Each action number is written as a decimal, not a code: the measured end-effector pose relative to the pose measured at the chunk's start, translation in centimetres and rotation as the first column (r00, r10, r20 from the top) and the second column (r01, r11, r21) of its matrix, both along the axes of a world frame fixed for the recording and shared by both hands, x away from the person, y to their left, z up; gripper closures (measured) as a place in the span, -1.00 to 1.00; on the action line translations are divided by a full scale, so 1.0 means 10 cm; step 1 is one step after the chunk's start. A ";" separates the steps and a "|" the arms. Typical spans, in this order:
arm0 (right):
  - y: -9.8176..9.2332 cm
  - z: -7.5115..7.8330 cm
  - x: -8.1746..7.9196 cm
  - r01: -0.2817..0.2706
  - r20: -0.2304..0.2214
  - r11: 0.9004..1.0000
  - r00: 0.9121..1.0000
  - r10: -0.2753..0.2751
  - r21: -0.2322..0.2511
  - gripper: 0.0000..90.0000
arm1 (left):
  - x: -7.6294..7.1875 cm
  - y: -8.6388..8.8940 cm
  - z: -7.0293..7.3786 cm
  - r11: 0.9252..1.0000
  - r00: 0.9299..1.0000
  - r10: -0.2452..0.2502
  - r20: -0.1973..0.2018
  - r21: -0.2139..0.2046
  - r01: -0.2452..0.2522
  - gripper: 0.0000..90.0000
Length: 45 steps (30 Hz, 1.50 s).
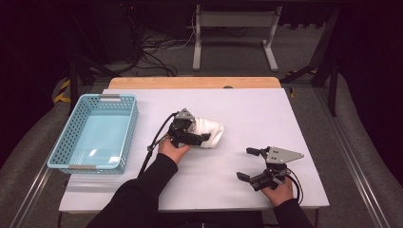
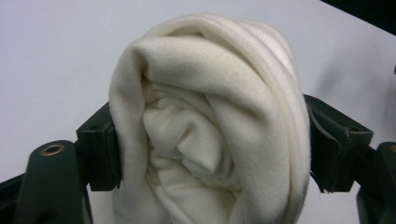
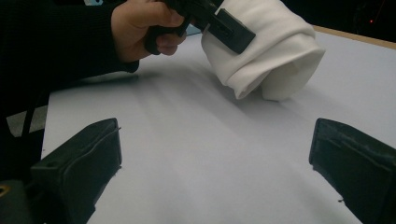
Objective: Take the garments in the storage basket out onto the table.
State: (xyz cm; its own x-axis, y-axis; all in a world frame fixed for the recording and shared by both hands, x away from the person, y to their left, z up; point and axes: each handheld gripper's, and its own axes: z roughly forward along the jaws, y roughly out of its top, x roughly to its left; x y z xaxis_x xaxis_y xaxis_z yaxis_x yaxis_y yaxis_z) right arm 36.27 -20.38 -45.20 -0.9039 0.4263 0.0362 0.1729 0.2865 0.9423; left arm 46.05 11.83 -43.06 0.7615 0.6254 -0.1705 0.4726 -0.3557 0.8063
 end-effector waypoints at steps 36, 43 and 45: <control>0.00 0.00 0.00 -0.002 -0.003 1.000 1.000 0.002 0.004 -0.93 | -0.08 0.10 0.20 0.999 0.995 0.020 0.097 -0.043 -0.015 -1.00; 0.00 0.00 0.00 -0.003 -0.002 1.000 1.000 0.003 0.004 -0.93 | -0.16 0.11 0.30 0.999 0.992 0.013 0.124 -0.051 -0.007 -1.00; 0.00 0.00 0.00 -0.003 -0.003 1.000 1.000 0.003 0.004 -0.93 | -0.17 0.12 0.32 0.999 0.991 0.011 0.132 -0.051 -0.005 -1.00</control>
